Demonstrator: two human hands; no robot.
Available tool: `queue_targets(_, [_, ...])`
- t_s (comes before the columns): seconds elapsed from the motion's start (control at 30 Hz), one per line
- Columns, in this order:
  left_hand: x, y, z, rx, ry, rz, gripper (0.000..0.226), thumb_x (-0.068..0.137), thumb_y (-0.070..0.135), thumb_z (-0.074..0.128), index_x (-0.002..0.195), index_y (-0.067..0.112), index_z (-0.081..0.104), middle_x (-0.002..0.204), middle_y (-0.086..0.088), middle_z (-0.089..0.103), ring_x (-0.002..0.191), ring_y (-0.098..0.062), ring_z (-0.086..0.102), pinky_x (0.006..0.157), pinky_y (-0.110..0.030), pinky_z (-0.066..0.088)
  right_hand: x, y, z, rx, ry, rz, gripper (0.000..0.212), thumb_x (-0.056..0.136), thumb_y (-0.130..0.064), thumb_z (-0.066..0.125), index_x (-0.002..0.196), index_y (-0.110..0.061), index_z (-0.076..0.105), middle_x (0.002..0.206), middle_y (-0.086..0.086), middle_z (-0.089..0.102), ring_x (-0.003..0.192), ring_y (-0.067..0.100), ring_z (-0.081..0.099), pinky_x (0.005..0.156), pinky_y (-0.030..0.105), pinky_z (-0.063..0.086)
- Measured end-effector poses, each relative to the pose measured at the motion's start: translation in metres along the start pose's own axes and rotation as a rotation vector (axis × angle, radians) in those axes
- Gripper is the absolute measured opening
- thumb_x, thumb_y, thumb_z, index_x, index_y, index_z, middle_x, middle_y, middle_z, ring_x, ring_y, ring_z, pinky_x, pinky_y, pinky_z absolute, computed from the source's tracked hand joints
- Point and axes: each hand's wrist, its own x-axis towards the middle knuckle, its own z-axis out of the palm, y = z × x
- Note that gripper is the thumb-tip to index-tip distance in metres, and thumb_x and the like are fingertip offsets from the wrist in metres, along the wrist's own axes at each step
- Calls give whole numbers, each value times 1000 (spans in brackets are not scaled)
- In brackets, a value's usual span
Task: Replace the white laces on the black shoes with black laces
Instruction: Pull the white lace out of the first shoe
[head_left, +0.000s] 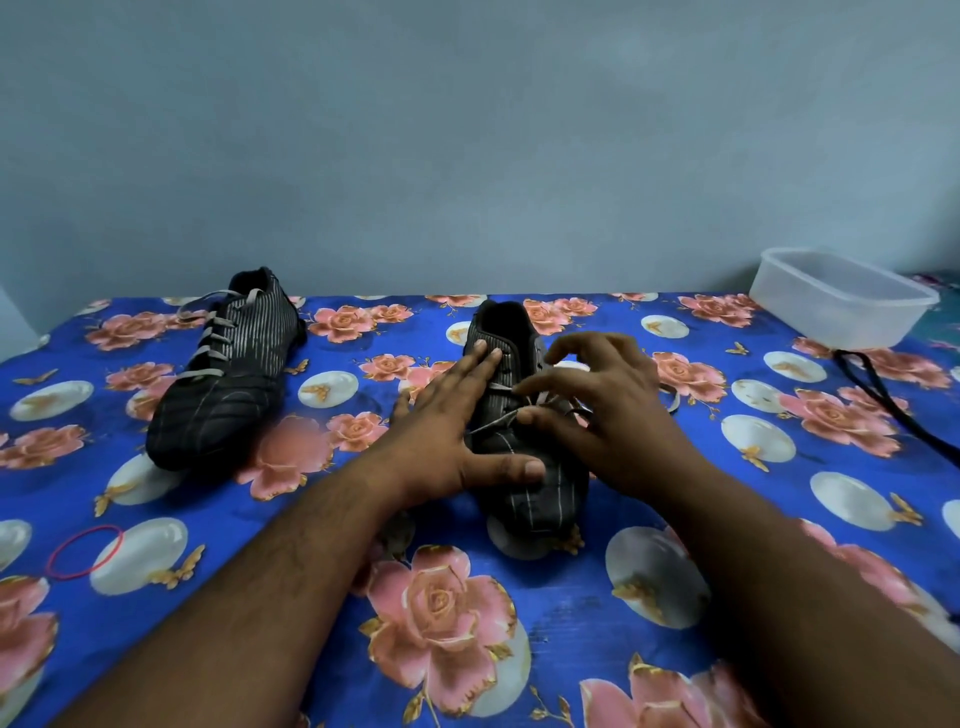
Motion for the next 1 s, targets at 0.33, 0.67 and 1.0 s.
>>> queue_targets(0.33, [0, 0, 0, -3, 3, 0, 131, 45, 96, 51, 156, 51, -4, 162, 34, -15, 152, 3, -6, 123, -61, 1, 6, 23, -5, 282, 266, 182, 16, 91, -48, 61, 90, -34, 68, 100, -7, 58, 102, 18, 52, 90, 39, 44])
queue_targets(0.67, [-1, 1, -1, -5, -5, 0, 131, 46, 97, 50, 156, 51, -5, 161, 34, -16, 152, 3, -8, 123, -59, -1, 2, 21, -12, 68, 182, 170, 33, 88, -59, 58, 111, -40, 71, 117, -5, 55, 113, 21, 46, 98, 41, 35])
queue_targets(1.0, [0, -2, 1, -1, 3, 8, 130, 46, 98, 49, 155, 53, -6, 161, 35, -17, 152, 5, -8, 123, -59, 0, 1, 4, 3, 37, 5, -30, 29, 88, -59, 55, 95, -37, 73, 115, -11, 59, 118, 22, 45, 94, 51, 39])
